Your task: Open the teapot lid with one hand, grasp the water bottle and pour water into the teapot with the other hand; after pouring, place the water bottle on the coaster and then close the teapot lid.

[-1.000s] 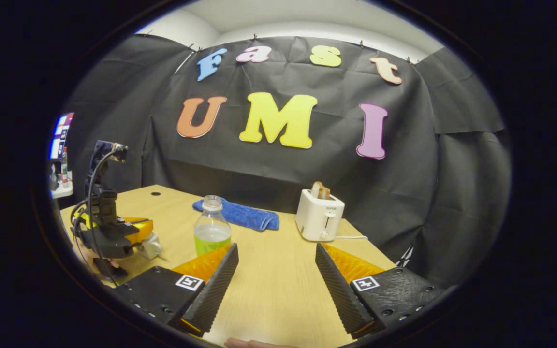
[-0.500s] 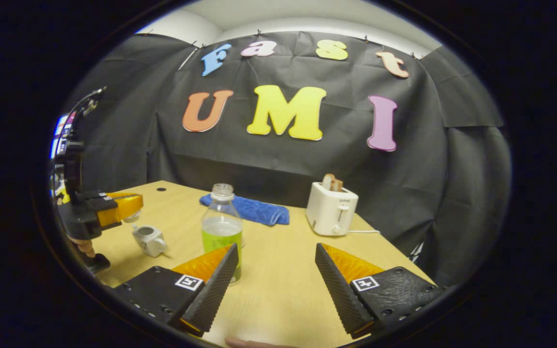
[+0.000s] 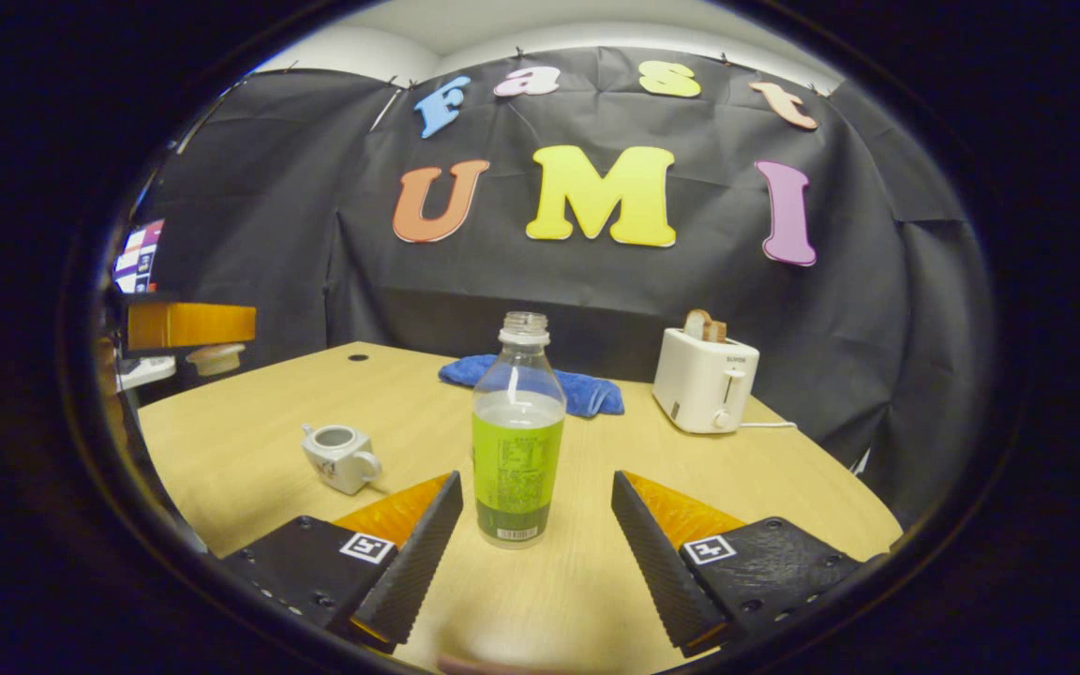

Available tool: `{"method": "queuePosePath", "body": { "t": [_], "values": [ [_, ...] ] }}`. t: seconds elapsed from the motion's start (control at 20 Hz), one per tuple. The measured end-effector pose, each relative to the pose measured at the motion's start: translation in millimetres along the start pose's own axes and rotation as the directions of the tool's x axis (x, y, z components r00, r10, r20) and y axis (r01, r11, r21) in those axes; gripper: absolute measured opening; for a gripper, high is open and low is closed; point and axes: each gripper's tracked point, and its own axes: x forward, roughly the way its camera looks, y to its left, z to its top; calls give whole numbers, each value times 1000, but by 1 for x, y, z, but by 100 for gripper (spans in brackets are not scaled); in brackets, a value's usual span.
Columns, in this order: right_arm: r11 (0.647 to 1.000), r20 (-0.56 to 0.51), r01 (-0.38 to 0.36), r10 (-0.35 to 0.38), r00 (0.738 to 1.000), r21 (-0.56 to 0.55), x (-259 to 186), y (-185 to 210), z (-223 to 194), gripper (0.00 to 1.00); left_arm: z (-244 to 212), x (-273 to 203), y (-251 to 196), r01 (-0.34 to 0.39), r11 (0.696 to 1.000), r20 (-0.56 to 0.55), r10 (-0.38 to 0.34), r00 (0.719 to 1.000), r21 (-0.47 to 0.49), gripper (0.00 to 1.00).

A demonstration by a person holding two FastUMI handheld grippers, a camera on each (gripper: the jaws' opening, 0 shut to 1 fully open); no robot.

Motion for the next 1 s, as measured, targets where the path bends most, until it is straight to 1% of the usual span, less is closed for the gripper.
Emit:
{"method": "queuePosePath", "body": {
  "t": [0.1,0.15,0.25,0.3,0.35,0.4,0.55,0.65,0.75,0.8,0.85,0.9,1.0],
  "values": [
    [1000,20,15,-15,1000,5,7,2,-3,96,8,-11,8,-9,1000,12,9,1000,6,5],
    [1000,29,15,-15,999,10,11,5,-4,98,12,-14,7,3,1000,22,-3,1000,9,4],
    [999,44,15,-16,999,34,20,9,-7,98,18,-20,-1,44,999,33,-44,999,-2,4],
    [999,50,12,-15,999,48,24,12,-5,96,19,-24,-4,63,998,36,-62,997,-11,3],
    [998,62,4,-7,998,56,25,13,-5,96,20,-26,-6,75,997,38,-74,997,-11,3],
    [999,71,0,-4,997,54,30,16,0,98,21,-26,-7,80,997,40,-80,996,-1,3],
    [999,72,31,-33,997,27,52,20,5,96,21,-28,-7,83,996,40,-84,996,25,3],
    [997,63,66,-69,996,38,59,18,2,96,22,-30,-2,79,996,42,-80,996,33,3],
    [996,72,69,-73,995,55,62,23,3,96,22,-31,6,73,997,38,-74,997,15,3],
    [995,80,84,-88,993,55,63,19,5,93,24,-32,10,71,997,44,-72,996,10,3],
    [994,73,96,-100,992,60,63,16,5,86,26,-34,16,64,998,46,-64,997,8,3],
    [993,66,95,-100,993,68,63,16,3,76,27,-34,21,56,998,51,-56,997,6,3],
    [992,50,102,-106,993,69,60,14,5,74,28,-37,26,63,998,53,-64,997,11,3]
  ]
}}
